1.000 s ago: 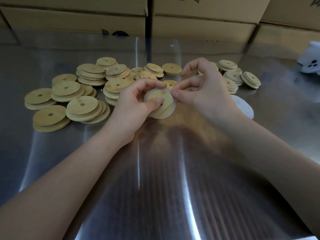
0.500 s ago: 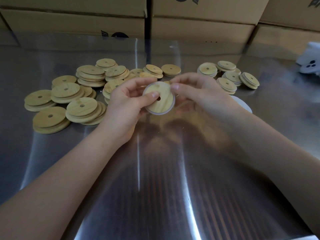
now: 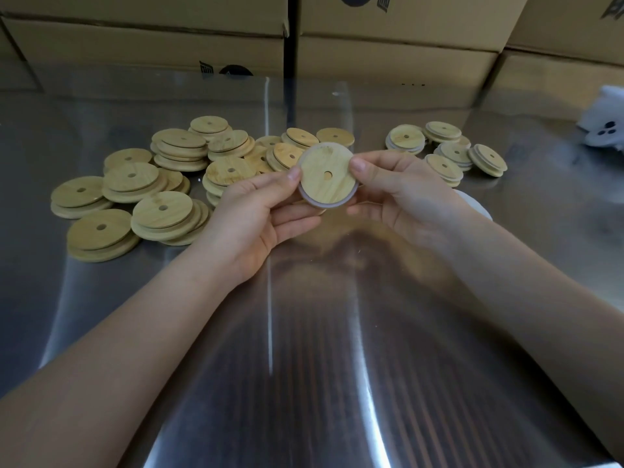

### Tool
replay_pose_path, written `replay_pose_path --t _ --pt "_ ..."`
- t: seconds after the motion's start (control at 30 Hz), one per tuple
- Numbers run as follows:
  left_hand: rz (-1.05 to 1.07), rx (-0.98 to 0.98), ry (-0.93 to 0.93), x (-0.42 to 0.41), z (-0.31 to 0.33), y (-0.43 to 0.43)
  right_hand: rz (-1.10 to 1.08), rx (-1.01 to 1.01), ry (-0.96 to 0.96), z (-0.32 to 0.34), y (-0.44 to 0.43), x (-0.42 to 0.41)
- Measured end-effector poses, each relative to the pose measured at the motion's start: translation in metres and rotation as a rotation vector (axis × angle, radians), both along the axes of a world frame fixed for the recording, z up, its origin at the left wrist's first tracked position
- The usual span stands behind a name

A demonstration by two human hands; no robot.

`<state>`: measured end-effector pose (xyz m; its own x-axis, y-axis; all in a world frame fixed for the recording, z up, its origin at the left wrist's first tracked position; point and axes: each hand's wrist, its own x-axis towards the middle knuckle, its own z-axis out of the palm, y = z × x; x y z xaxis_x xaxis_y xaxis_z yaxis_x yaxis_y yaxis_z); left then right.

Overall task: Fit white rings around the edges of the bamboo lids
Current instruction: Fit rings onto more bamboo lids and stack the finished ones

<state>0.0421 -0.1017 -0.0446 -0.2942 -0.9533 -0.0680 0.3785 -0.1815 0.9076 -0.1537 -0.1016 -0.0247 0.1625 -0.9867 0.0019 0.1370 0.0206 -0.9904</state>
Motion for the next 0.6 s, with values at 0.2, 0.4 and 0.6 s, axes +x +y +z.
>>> replay_pose_path --t 0.2,0.4,0.6 --pt "-0.011 0.031 0.075 0.0015 0.0005 -0.001 0.04 0.065 -0.067 -0.0019 -0.0009 0.0008" --pt "0.001 0.015 0.105 0.0019 -0.0005 -0.0017 0.057 0.047 -0.087 -0.0037 -0.002 0.0014" --pt "-0.021 0.017 0.145 -0.0011 -0.0025 -0.0011 0.006 0.128 -0.087 -0.0043 -0.0022 0.0043"
